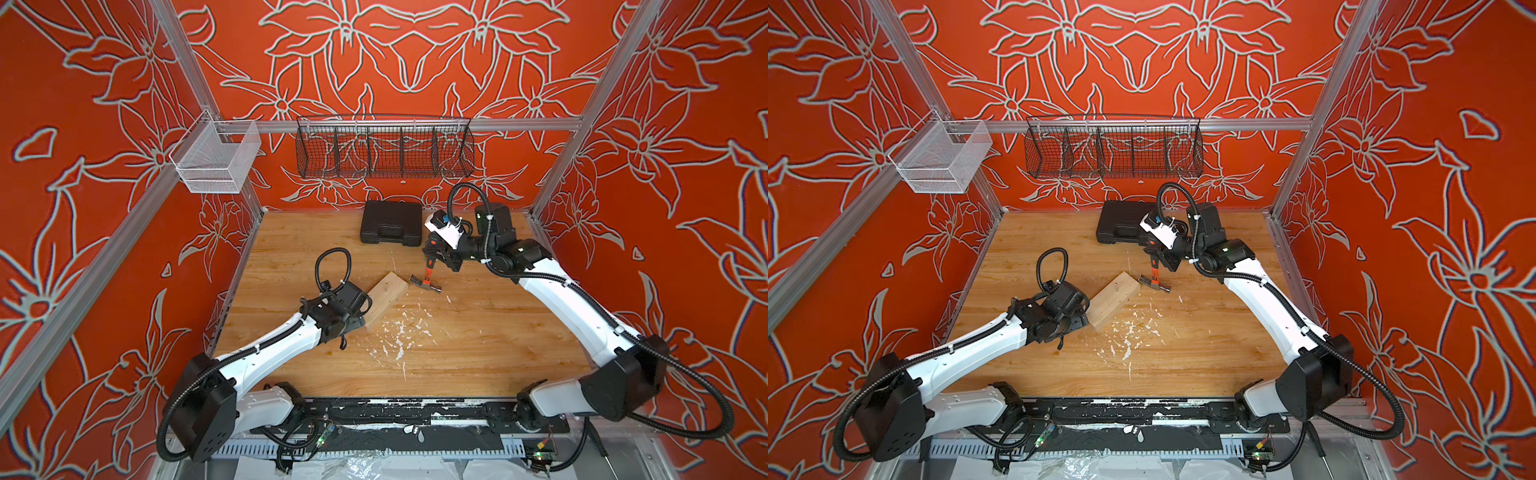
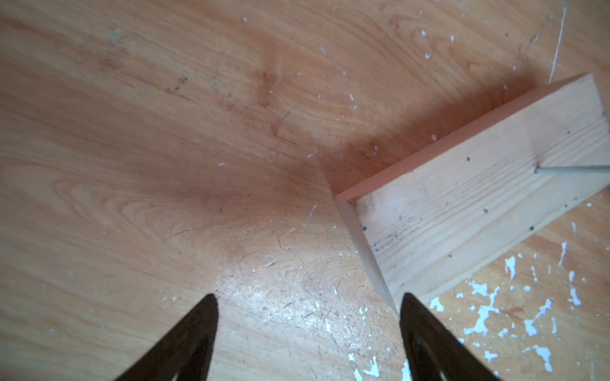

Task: Use a claw hammer to pull out a nail
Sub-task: Move the mounting plate to the center of the board.

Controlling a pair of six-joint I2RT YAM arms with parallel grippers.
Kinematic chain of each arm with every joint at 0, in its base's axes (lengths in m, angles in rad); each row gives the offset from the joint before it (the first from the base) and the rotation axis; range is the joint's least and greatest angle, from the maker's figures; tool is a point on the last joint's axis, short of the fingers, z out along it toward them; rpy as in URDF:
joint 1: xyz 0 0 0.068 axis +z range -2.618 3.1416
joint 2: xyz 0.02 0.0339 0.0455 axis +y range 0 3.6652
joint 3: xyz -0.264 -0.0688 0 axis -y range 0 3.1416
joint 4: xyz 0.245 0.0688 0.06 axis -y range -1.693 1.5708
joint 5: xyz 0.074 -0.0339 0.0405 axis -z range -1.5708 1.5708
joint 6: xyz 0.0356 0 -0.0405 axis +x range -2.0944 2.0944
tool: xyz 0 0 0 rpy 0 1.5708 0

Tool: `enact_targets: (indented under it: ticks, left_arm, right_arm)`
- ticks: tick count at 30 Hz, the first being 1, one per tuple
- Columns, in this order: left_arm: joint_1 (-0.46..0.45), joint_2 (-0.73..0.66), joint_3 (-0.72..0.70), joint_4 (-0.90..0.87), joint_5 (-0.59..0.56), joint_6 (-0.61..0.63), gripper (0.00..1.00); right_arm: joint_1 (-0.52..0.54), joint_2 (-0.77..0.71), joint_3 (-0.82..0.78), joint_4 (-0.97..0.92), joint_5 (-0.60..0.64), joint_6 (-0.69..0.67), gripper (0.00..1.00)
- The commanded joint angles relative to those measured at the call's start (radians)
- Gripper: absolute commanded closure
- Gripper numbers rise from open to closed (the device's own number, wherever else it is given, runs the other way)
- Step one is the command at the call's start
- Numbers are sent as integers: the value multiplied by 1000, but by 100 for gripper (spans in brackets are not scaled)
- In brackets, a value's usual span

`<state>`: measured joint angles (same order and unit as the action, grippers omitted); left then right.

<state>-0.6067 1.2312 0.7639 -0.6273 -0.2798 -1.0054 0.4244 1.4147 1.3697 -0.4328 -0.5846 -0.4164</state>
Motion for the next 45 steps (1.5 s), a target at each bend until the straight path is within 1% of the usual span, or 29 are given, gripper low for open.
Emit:
enact_targets:
  ticks: [1, 5, 10, 16, 18, 20, 22, 25, 28, 29, 31, 34, 37, 39, 40, 41, 43, 45]
  left_arm:
    - [5, 40, -15, 127, 72, -32, 15]
    - [8, 87, -13, 190, 102, -5, 15]
    - [30, 121, -49, 338, 140, 14, 15]
    - [102, 164, -23, 383, 196, 133, 13]
    - [139, 173, -17, 395, 218, 168, 12]
    - [182, 187, -15, 425, 263, 195, 12]
    - [214, 212, 6, 447, 297, 227, 12]
    - [240, 280, 83, 460, 359, 294, 13]
    - [249, 352, 197, 380, 379, 370, 15]
    - [249, 359, 222, 351, 370, 394, 17]
    - [249, 336, 223, 333, 355, 432, 19]
    - [245, 267, 202, 277, 310, 485, 20]
    - [218, 213, 191, 190, 280, 524, 20]
    - [175, 202, 187, 146, 254, 540, 16]
    - [146, 205, 186, 124, 233, 550, 12]
    - [119, 212, 188, 107, 212, 556, 7]
    - [80, 228, 190, 87, 194, 565, 1]
    - [56, 249, 196, 69, 192, 569, 3]
  right_arm:
    - [-3, -23, 6, 80, -12, 6, 100]
    - [-3, -51, -28, 102, -8, 27, 100]
    - [-3, -82, -74, 131, -3, 50, 100]
    - [-3, -115, -117, 169, -4, 75, 100]
    - [-3, -120, -126, 178, -4, 81, 100]
    - [-3, -119, -125, 177, -8, 87, 100]
    - [-2, -113, -121, 180, -13, 96, 100]
    - [-1, -109, -116, 194, -18, 114, 100]
    - [-1, -102, -102, 182, -12, 115, 100]
    - [-1, -103, -96, 170, -9, 111, 100]
    - [-1, -106, -95, 157, -3, 100, 100]
    - [-1, -112, -102, 146, 3, 91, 100]
    - [-1, -110, -109, 145, 5, 84, 100]
    - [-2, -106, -110, 147, 5, 80, 100]
    - [-2, -103, -111, 150, 5, 77, 100]
    - [-2, -100, -108, 150, 5, 74, 100]
    - [-2, -94, -103, 154, 4, 70, 100]
    - [-1, -90, -97, 160, 2, 68, 100]
